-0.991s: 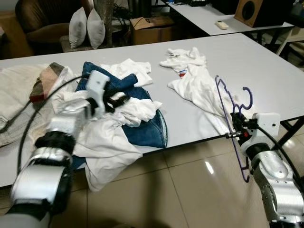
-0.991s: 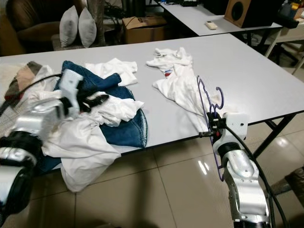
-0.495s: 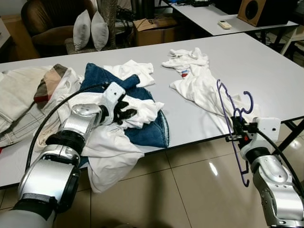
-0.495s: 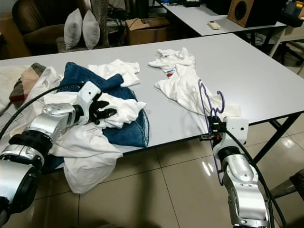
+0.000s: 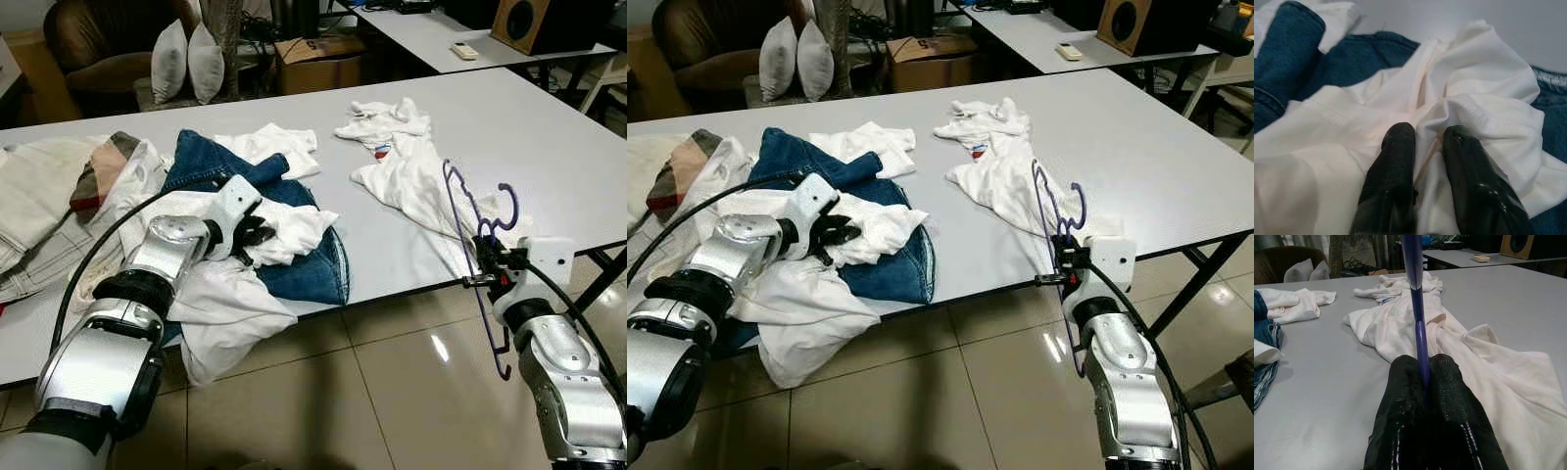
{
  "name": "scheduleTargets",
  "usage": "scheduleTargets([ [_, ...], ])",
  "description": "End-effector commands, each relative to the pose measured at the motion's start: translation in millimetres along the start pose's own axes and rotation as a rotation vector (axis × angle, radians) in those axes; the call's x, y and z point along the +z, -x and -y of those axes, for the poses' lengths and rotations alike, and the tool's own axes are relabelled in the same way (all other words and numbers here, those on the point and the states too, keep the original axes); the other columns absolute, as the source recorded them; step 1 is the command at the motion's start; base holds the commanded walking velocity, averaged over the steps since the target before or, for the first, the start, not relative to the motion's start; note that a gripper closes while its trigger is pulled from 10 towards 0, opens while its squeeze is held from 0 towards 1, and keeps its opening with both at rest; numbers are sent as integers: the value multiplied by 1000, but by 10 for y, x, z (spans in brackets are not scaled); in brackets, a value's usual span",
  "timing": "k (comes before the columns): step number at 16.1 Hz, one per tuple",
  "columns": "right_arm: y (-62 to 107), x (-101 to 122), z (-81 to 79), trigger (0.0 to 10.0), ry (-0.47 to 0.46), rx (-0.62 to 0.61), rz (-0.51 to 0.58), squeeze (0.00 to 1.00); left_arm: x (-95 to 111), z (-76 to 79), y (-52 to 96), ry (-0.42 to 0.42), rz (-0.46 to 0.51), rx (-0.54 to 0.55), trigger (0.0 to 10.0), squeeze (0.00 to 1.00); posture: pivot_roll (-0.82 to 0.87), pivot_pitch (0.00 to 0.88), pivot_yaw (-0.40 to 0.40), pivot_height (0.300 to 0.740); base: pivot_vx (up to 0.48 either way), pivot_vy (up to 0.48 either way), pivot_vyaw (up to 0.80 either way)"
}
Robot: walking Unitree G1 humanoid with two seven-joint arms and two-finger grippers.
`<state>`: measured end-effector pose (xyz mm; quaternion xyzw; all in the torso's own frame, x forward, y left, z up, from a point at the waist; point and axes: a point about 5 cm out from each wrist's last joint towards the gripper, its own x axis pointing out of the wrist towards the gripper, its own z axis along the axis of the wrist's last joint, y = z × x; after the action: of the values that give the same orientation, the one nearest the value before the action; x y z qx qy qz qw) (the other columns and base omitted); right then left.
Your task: Hang hanger
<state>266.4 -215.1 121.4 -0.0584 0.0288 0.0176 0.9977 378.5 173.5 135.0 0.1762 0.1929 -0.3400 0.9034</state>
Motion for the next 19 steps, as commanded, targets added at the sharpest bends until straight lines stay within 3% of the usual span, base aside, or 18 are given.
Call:
scheduleTargets([
  [1, -36, 43, -20, 10000, 5, 9, 17, 0, 50, -63, 40, -2, 22, 24, 0, 0, -73, 0, 58, 740, 0, 0, 0],
  [6, -31, 32, -28, 10000, 3, 7, 17, 0, 96, -101, 65, -8, 72, 53, 0, 0, -76, 0, 68, 740, 0, 0, 0],
  [11, -30, 36, -37, 10000, -1, -1, 23, 0, 401, -266, 147, -65, 206, 189, 0, 0, -81, 0, 83, 740, 0, 0, 0],
  [12, -26, 45, -33, 10000, -3, -5, 29, 0, 588, -337, 206, -101, 315, 277, 0, 0, -82, 0, 84, 740, 0, 0, 0],
  [14, -24, 89, -49, 10000, 0, 11, 56, 0, 840, -437, 341, -106, 459, 334, 0, 0, -85, 0, 93, 740, 0, 0, 0],
  [15, -7, 140, -86, 10000, -16, 53, 89, 0, 946, -480, 422, -119, 518, 343, 0, 0, -86, 0, 98, 740, 0, 0, 0],
  [17, 186, 370, -353, 10000, -138, 359, 216, 0, 1188, -594, 738, -171, 681, 311, 0, 0, -88, 0, 109, 740, 0, 0, 0],
  [19, 329, 433, -460, 10000, -185, 515, 240, 0, 1127, -587, 810, -234, 685, 280, 0, 0, -86, 0, 108, 740, 0, 0, 0],
])
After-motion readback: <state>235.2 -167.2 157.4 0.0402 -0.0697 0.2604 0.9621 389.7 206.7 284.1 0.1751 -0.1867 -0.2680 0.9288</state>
